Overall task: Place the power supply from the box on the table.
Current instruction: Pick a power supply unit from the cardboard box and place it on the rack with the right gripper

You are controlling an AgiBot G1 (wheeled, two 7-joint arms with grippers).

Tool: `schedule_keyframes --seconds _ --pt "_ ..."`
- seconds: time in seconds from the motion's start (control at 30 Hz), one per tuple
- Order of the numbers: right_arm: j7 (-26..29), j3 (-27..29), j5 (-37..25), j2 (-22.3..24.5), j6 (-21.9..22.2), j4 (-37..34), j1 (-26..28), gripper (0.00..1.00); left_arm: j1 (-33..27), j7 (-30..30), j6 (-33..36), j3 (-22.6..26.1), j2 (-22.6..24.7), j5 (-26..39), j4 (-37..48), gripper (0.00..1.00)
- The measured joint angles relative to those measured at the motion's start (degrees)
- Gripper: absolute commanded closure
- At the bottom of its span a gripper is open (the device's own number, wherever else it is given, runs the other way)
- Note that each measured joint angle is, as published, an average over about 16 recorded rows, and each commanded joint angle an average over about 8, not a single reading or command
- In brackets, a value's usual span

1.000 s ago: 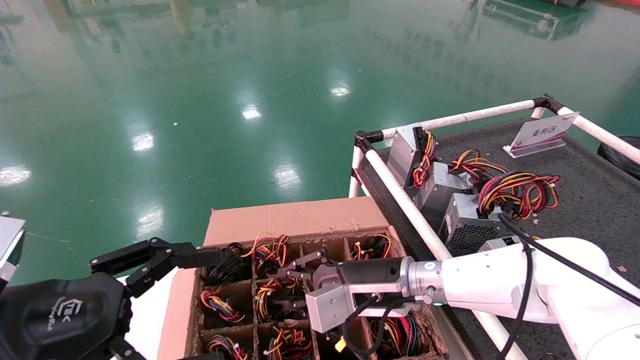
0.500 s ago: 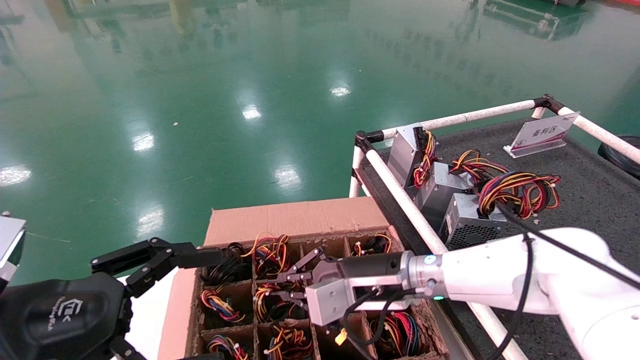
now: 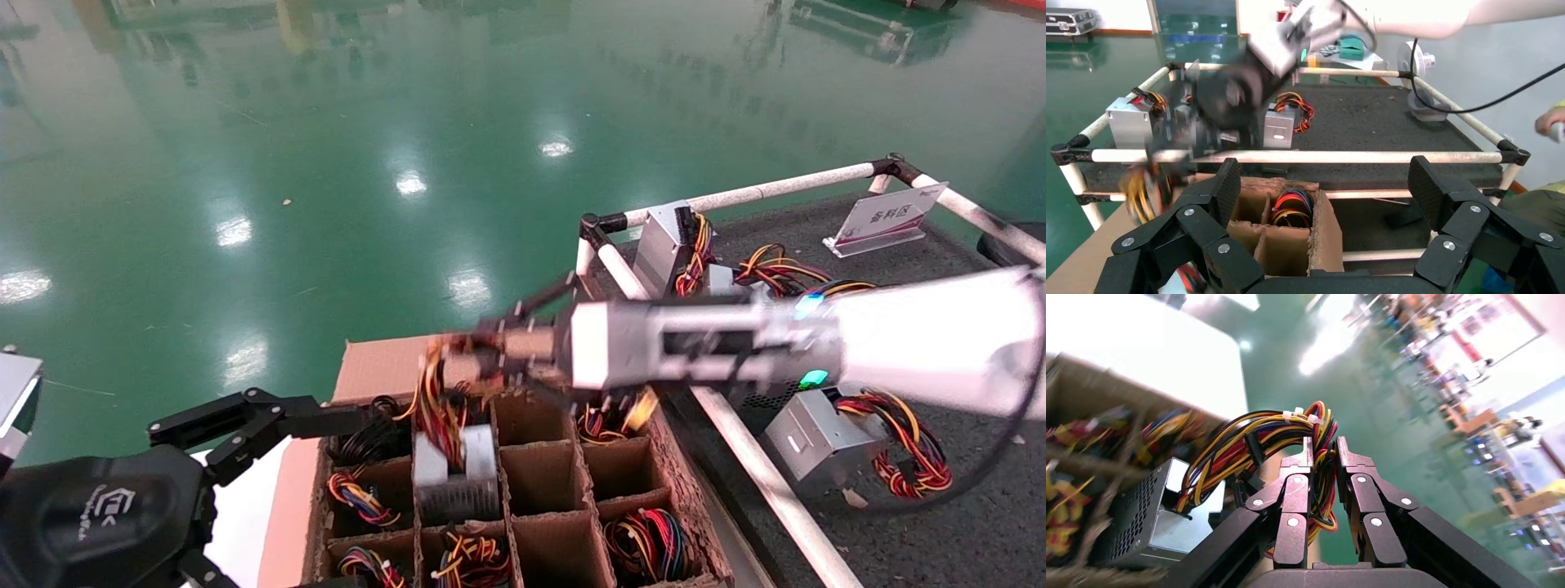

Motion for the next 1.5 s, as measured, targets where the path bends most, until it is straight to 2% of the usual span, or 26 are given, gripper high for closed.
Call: schedule_keyframes --seconds 0.37,0.57,0.77,0.93,1.13,1.5 --pt "8.2 4.3 5.9 7.8 -1.0 2.7 8.9 1.0 0.0 0.0 0.0 0.0 0.0 0.0 0.0 0.0" --pt "9.7 5.9 7.2 13.0 1.2 1.2 13.2 1.0 0.0 0.0 0.0 0.0 0.0 0.0 0.0 0.0" --pt "8.6 6.6 7.0 17.7 5.4 -2.8 16.5 1.0 0.0 0.0 0.0 0.0 0.0 0.0 0.0 0.0" --pt "6.6 6.6 6.1 20.6 10.9 -6.8 18.2 1.0 0.0 0.0 0.0 0.0 0.0 0.0 0.0 0.0" --pt "4.1 6.4 5.1 22.4 20.1 -11.2 19.1 1.0 0.0 0.0 0.0 0.0 0.0 0.0 0.0 0.0" --pt "-0.1 5.9 4.1 20.5 39.7 -15.5 16.5 1.0 0.0 0.0 0.0 0.0 0.0 0.0 0.0 0.0"
